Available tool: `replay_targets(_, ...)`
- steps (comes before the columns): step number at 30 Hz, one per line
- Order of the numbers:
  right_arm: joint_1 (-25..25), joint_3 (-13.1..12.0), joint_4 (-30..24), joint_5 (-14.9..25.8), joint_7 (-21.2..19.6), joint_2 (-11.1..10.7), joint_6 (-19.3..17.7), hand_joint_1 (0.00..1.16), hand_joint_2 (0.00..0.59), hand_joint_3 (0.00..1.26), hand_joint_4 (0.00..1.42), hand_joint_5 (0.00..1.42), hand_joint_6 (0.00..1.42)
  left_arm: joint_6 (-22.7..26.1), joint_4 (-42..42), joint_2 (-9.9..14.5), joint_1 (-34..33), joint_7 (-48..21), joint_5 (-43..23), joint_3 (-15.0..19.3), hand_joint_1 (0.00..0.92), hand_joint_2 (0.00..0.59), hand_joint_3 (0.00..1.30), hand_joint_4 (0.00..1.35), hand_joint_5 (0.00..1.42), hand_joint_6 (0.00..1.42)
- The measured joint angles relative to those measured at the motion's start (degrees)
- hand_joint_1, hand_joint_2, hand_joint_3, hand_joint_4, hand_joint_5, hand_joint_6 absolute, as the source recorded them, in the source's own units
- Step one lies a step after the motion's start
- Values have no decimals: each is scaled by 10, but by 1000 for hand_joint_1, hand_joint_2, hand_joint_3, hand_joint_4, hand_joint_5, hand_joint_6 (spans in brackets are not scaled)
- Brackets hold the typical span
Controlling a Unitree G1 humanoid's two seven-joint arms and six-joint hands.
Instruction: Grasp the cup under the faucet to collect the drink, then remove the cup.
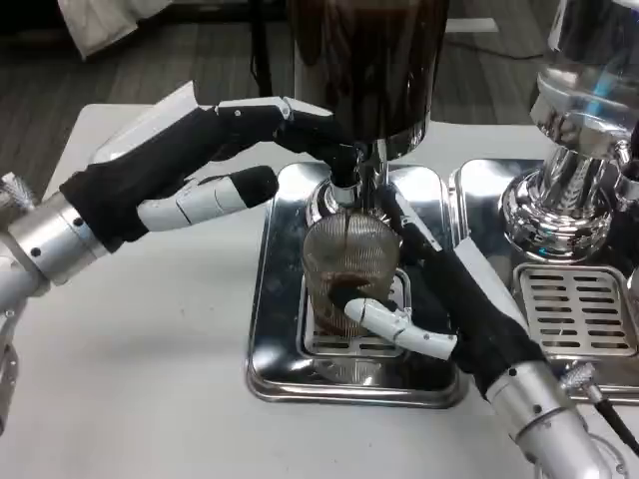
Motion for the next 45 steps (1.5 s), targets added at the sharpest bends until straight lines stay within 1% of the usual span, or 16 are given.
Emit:
replay_targets(7, -4, 5, 6, -17, -6, 5, 1, 553, 174, 0, 0, 0, 98, 5, -5, 1, 1, 0, 0, 0, 0, 97, 380, 356, 341, 292)
replay_targets(13, -15, 7, 26, -18, -7, 8, 1, 560, 171, 0, 0, 0, 97, 6, -10, 1, 5, 0, 0, 1, 0, 102, 381, 357, 342, 295)
replay_targets(18, -21, 8, 46, -18, -18, 12, -4, 563, 169, 0, 0, 0, 97, 8, -15, 2, 8, 0, -1, 2, 0, 104, 381, 360, 343, 296)
replay_targets(31, -28, 17, 60, -20, -40, 15, -5, 592, 170, 0, 0, 0, 108, 12, -19, 2, 10, 0, -1, 4, 0, 110, 389, 362, 348, 298)
replay_targets(33, -29, 17, 62, -20, -40, 15, -5, 596, 171, 0, 0, 0, 110, 13, -20, 2, 11, 0, -1, 4, 0, 116, 395, 371, 366, 322)
replay_targets(38, -29, 18, 63, -20, -40, 15, -5, 606, 175, 0, 0, 0, 126, 16, -29, 7, 15, -9, -2, 5, 0, 115, 410, 386, 379, 338)
replay_targets(45, -29, 20, 63, -25, -46, 15, -4, 605, 177, 0, 0, 0, 128, 22, -44, 8, 22, -16, -4, 8, 0, 116, 419, 400, 397, 358)
